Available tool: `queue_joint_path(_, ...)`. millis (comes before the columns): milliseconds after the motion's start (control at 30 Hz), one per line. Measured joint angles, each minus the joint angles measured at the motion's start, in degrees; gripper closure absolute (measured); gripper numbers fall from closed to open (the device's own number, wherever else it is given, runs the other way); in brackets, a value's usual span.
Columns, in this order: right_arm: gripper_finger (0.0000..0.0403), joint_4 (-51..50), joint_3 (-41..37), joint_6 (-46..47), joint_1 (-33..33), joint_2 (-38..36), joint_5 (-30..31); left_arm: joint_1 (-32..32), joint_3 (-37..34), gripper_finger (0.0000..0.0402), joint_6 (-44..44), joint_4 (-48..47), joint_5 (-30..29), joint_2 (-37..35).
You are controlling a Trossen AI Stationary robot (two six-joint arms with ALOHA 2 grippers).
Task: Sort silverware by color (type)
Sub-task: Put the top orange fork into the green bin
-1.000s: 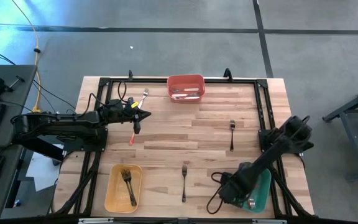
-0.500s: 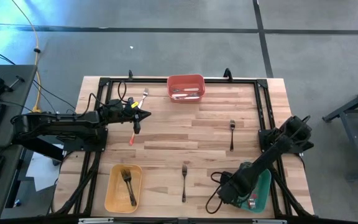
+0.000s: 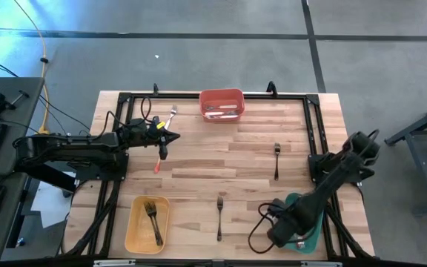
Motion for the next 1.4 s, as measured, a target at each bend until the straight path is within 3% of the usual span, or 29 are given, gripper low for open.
queue_joint_path(267, 0.0283, 7.79, -9.20, -4.39, 0.03, 2.06, -2.63, 0.00, 0.00, 0.0401, 0.00, -0.18, 0.00, 0.00)
queue_joint_path(400, 0.0268, 10.08, -12.39, -6.85, 0.03, 2.14, -1.16, 0.00, 0.00, 0.0402, 0.00, -0.13, 0.00, 0.00)
queue_joint_path(533, 0.0294, 17.26, -15.86, -8.47, 0.03, 2.14, -0.80, 0.00, 0.00, 0.0402, 0.00, 0.33, 0.00, 0.00)
queue_joint_path(733, 0.0393, 18.96, -15.57, -8.80, 0.03, 2.14, -0.80, 0.00, 0.00, 0.0402, 0.00, 0.33, -0.02, 0.00)
queue_joint_path(967, 0.0400, 11.52, -9.89, -5.23, 0.06, 0.31, -1.79, 0.00, 0.00, 0.0401, 0.00, 0.30, -0.02, 0.00)
queue_joint_path(1267, 0.0402, 8.33, -8.10, 14.18, 1.00, -7.55, -4.89, 0.00, 0.00, 0.0401, 0.00, 0.01, -0.02, 0.00)
queue_joint_path(1400, 0.0402, 5.41, -8.12, 17.93, 1.26, -7.90, -6.88, 0.00, 0.00, 0.0402, -0.01, -0.19, -0.01, 0.00)
